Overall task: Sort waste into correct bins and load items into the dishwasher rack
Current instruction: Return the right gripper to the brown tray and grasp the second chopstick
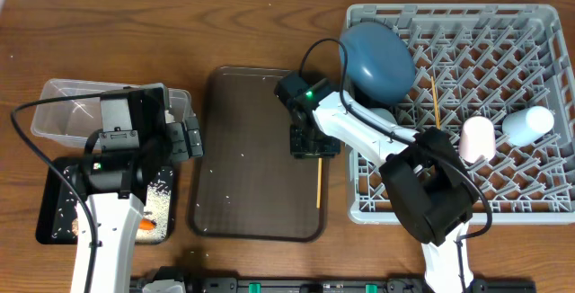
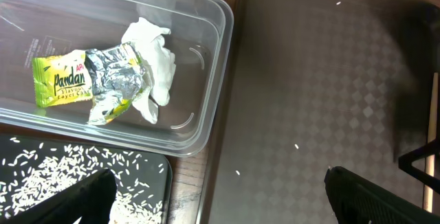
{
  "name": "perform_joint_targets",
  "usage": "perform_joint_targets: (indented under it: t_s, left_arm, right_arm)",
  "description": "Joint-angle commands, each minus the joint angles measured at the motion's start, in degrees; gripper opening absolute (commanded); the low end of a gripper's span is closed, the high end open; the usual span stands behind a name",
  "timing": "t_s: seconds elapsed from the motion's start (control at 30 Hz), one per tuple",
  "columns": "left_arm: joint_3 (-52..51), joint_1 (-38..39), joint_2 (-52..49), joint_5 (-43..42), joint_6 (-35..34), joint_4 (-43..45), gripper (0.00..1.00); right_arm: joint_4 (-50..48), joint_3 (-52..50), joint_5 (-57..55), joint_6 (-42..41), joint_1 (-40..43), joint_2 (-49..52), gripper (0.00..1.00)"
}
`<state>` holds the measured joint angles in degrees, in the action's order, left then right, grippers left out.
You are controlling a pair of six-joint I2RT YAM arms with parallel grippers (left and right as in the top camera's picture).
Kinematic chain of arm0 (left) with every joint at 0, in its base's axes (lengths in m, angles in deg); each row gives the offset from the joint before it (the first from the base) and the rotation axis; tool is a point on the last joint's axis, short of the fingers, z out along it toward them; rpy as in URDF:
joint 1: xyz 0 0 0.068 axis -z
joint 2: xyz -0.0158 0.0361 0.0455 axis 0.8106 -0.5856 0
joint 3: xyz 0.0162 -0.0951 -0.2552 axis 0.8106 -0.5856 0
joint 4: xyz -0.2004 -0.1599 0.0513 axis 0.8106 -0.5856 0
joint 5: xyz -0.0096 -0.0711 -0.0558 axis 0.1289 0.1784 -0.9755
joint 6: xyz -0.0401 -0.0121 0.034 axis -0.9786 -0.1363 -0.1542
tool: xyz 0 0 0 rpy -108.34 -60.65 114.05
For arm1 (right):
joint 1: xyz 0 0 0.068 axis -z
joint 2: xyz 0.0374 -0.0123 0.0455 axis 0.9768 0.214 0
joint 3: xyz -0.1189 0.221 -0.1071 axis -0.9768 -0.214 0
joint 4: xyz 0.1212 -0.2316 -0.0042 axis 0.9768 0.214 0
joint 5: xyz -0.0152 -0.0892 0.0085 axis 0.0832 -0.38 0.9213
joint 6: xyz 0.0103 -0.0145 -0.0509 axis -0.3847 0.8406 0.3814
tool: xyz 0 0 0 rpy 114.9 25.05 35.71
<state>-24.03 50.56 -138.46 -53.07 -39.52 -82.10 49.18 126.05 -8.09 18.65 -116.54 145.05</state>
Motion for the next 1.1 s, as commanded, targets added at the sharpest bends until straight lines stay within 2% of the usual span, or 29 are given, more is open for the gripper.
perform_joint_targets:
  t_s: [0.0,0.07,0.2,0.33,0.47,0.57,0.67,0.83,1.07]
  left_arm:
    - [1.18,-0.02,0.09,-0.17,0.76,-0.17,0.98]
    - [1.18,-0.02,0.09,-0.17,0.76,-0.17,0.98]
    - [1.18,-0.02,0.09,-0.17,0.76,-0.17,0.98]
    - [1.18,-0.02,0.09,-0.17,0.76,-0.17,0.98]
    - [1.18,-0.02,0.09,-0.17,0.76,-0.17,0.98]
    - [1.18,-0.02,0.09,-0.17,0.76,-0.17,0.98]
    - [1.18,-0.02,0.09,-0.17,0.76,-0.17,0.98]
    - [1.18,-0.02,0.09,-0.17,0.76,-0.17,0.98]
    - [1.18,-0.02,0.09,-0.17,0.76,-0.17,0.98]
  right_arm:
    - [-2.14,-0.83,2.25,-0.33,0.57,0.55,0.28]
    - [-3.76,-0.85,3.3,0.42,0.5,0.55,0.16]
    - [-4.48,-0.85,2.99,0.39,0.46,0.55,0.16]
    - [-2.45,-0.83,3.52,1.03,0.46,0.37,0.25]
    - [-3.76,-0.37,5.25,8.76,0.76,0.24,0.33]
    - [-2.25,0.81,4.83,10.32,1.33,-0.63,0.38]
    - [-1.57,0.94,4.44,9.7,2.12,-2.64,0.39]
    - [1.66,0.87,0.68,3.93,3.76,-3.65,0.44]
    - [0.09,-0.85,0.98,2.1,4.22,-2.89,0.46]
